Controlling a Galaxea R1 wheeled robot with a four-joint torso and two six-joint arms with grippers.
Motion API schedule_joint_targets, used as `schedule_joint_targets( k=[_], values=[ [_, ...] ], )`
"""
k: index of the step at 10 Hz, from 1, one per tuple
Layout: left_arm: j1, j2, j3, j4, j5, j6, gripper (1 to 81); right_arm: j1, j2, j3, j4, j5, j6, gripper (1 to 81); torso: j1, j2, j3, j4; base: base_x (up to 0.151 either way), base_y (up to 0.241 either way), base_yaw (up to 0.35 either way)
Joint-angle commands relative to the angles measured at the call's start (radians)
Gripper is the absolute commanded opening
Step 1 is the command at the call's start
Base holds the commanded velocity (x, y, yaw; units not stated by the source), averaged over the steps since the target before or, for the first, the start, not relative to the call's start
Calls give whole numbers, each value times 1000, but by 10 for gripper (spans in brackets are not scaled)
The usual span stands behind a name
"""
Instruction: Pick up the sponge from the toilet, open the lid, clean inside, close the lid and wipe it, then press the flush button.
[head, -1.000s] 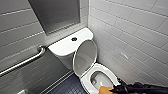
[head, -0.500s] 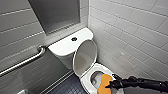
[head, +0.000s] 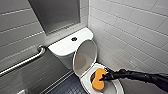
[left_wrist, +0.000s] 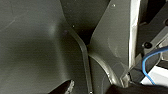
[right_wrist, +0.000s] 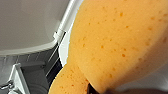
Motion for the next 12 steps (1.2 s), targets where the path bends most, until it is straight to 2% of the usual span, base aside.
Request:
schedule_joint_targets(
  k=[1, 2, 3, 4, 5, 6, 7, 8, 10, 12],
  values=[
    [18, -6, 17, -6, 87, -1, 811, 148, 80, -73, -16, -75, 3, 10, 0, 0, 0, 0, 0, 0, 0],
    [17, -6, 17, -6, 87, -1, 811, 148, 97, -88, -15, -74, 3, 10, 0, 0, 0, 0, 0, 0, 0],
    [17, -8, 17, -6, 87, -3, 811, 148, 105, -93, -15, -72, 3, 10, 0, 0, 0, 70, 0, 0, 0],
    [17, -6, 17, -6, 87, -3, 811, 148, 108, -99, -15, -71, 3, 10, 0, 0, 0, 100, 0, 0, 0],
    [17, -6, 17, -6, 87, -3, 811, 148, 111, -99, -13, -66, 3, 10, 0, 0, 0, 28, 0, 0, 0],
    [17, -4, 17, -6, 87, -3, 811, 150, 114, -93, -6, -63, 4, 10, 0, 0, 0, 56, 0, 0, 0],
    [15, -6, 17, -6, 87, -3, 811, 148, 120, -90, -4, -57, 30, 10, 0, 0, 0, 78, 0, 0, 0],
    [15, -8, 17, -6, 87, -3, 811, 137, 117, -79, -10, -24, 103, 10, 0, 0, 0, 88, 0, 0, 0],
    [15, -9, 17, -7, 87, -4, 811, 55, 66, -13, -15, 202, 202, 10, 0, 0, 0, 89, 0, 0, 0],
    [17, -9, 15, -7, 87, -4, 811, 10, 56, -4, -19, 237, 204, 10, 0, 0, 0, 89, 0, 0, 0]
  ],
)
